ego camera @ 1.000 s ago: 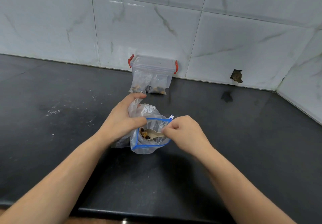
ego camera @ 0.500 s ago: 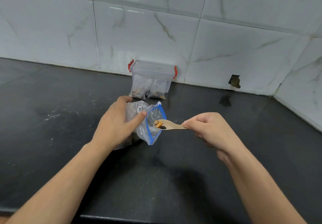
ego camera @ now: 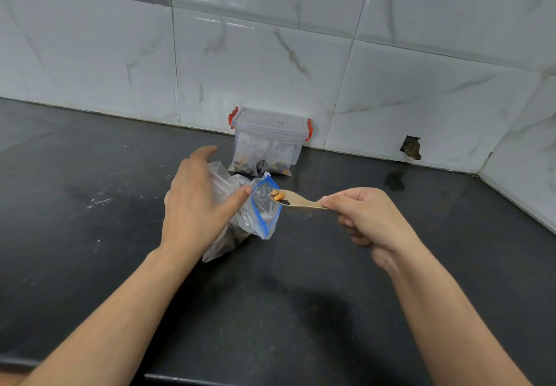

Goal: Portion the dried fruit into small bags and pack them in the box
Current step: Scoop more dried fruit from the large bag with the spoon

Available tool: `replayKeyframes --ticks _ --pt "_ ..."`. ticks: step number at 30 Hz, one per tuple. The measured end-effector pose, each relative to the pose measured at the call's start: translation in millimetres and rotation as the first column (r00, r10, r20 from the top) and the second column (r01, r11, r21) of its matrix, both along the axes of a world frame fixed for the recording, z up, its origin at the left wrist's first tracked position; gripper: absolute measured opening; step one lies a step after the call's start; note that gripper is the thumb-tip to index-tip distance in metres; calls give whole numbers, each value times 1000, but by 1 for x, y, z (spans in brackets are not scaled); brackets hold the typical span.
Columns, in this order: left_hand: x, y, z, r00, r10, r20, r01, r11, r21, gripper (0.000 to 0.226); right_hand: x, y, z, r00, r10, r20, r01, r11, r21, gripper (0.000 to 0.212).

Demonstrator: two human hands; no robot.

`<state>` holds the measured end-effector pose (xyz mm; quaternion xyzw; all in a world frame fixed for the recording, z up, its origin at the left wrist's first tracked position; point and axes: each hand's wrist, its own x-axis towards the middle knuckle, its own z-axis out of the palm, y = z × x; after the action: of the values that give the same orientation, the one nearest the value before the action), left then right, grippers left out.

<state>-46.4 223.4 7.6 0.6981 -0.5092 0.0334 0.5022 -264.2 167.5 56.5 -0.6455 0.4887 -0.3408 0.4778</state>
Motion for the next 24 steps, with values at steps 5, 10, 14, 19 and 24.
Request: replayKeyframes --ticks 5,10,14,19,24 --pt "-10 7 5 987 -161 -24 156 979 -131 97 5 2 14 997 16 79 -13 999 -39 20" --pt "-11 4 3 976 -216 7 215 965 -152 95 28 23 37 992 103 -79 -122 946 -299 14" --pt "-14 4 0 969 -245 -28 236 952 -193 83 55 47 36 783 -161 -601 -385 633 -672 19" --pt "-10 4 2 956 -252 -149 208 942 -262 82 60 47 36 843 -226 -489 -350 459 -816 18" --pt "3 -1 2 867 -288 -407 154 931 -330 66 32 10 34 995 -101 -26 70 834 -547 11"
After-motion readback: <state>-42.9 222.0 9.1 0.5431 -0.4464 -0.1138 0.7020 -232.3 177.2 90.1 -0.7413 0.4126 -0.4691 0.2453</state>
